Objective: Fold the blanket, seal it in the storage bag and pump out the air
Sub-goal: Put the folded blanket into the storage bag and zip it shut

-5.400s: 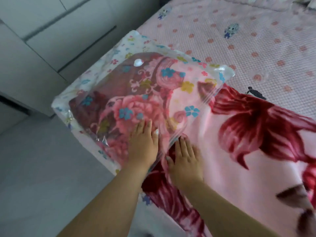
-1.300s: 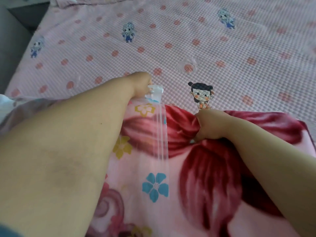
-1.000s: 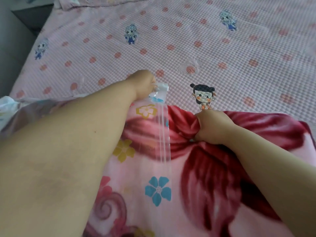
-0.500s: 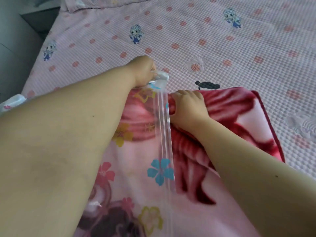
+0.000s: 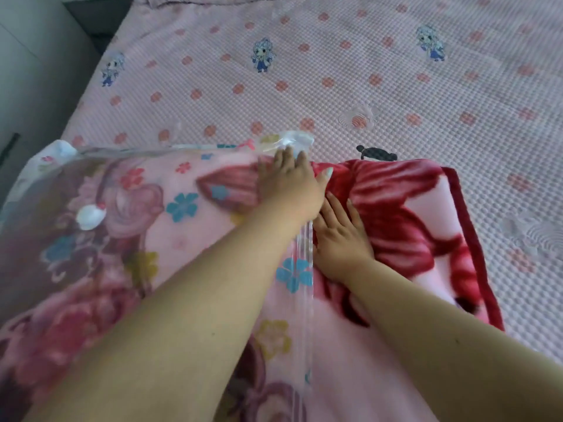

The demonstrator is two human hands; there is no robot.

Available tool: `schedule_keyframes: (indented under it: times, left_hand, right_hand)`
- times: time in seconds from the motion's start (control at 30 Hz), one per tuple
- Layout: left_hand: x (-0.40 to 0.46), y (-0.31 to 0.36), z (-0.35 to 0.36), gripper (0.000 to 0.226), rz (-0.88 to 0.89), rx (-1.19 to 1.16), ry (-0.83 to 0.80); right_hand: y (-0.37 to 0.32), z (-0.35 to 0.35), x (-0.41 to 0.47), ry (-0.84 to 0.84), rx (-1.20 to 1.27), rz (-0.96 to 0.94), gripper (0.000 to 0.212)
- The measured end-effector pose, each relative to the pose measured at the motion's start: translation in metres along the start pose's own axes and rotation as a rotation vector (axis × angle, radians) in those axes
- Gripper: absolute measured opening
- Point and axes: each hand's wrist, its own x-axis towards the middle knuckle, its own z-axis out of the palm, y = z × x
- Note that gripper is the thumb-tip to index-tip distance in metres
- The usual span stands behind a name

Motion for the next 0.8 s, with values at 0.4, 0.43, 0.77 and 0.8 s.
schedule_keyframes:
  times: [0.4, 0.43, 0.77, 0.8]
  left_hand:
    - [-0.136, 0.015, 0.047, 0.066, -0.172, -0.237, 0.012]
    - [-0.148, 0.015, 0.049, 0.067, -0.193, -0.260, 0.035]
    - [-0.333, -0.003, 0.094, 0.059, -0.771, -0.455, 0.492]
    - [-0.349, -0.003, 0.100, 0.062, -0.830, -0.455, 0.487]
  right_hand:
    - [0.016, -0.008, -0.038, -0.110, -0.063, -0.091, 0.068]
    - [0.015, -0.008, -0.043, -0.114, -0.053, -0.087, 0.067]
    - [-0.053, -0.010, -0.166, -0.085, 0.159, -0.228, 0.069]
    - [-0.061, -0.008, -0.184, -0.040, 0.194, -0.262, 0.072]
